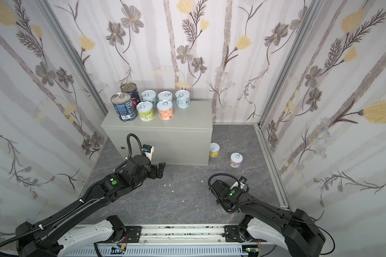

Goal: Place and organize the canned foods onto the counter
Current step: 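Lower the right gripper over the pink-labelled floor can nearest the robot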

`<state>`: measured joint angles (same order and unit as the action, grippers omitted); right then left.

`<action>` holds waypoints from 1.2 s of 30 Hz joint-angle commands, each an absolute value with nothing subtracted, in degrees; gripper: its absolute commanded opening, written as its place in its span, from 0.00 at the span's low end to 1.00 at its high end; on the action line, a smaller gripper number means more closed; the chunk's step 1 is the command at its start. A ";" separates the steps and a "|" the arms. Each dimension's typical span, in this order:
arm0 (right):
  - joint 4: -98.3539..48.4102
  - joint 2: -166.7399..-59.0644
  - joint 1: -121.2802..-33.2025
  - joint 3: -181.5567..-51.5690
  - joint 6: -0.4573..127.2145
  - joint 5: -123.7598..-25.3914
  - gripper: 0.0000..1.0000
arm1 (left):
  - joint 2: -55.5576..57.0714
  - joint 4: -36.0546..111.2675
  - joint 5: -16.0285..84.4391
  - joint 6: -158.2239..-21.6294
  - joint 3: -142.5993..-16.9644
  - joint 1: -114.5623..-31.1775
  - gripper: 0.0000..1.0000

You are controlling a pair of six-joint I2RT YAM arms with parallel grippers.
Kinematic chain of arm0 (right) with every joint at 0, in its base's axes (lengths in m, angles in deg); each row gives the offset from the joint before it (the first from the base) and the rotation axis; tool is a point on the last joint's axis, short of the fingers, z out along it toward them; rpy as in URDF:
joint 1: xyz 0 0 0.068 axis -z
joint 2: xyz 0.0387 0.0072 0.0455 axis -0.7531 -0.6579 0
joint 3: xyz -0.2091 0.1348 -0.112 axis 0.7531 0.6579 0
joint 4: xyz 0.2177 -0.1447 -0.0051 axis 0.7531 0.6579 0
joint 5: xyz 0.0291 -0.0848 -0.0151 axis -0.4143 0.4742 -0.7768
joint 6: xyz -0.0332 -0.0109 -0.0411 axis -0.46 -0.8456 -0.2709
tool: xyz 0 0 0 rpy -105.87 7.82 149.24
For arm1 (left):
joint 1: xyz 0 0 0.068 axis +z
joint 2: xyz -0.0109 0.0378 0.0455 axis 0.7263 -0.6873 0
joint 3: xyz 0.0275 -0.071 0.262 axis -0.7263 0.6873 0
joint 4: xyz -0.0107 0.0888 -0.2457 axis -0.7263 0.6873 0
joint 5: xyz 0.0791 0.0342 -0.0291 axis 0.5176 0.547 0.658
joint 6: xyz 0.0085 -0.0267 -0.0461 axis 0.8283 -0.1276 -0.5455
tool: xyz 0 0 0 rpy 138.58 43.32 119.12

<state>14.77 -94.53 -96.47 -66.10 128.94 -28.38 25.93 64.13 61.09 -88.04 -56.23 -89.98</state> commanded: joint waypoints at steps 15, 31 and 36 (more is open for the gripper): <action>6.50 -107.86 -107.07 -71.63 128.83 -27.00 1.00 | 26.27 62.66 61.51 -87.76 -55.77 -89.91 1.00; -5.44 -114.26 -109.06 -75.55 114.77 -24.63 0.95 | 26.74 62.66 61.42 -88.18 -55.60 -89.93 1.00; -6.77 -119.05 -109.17 -78.83 110.89 -22.99 0.96 | 26.91 62.60 61.66 -88.26 -55.68 -89.91 1.00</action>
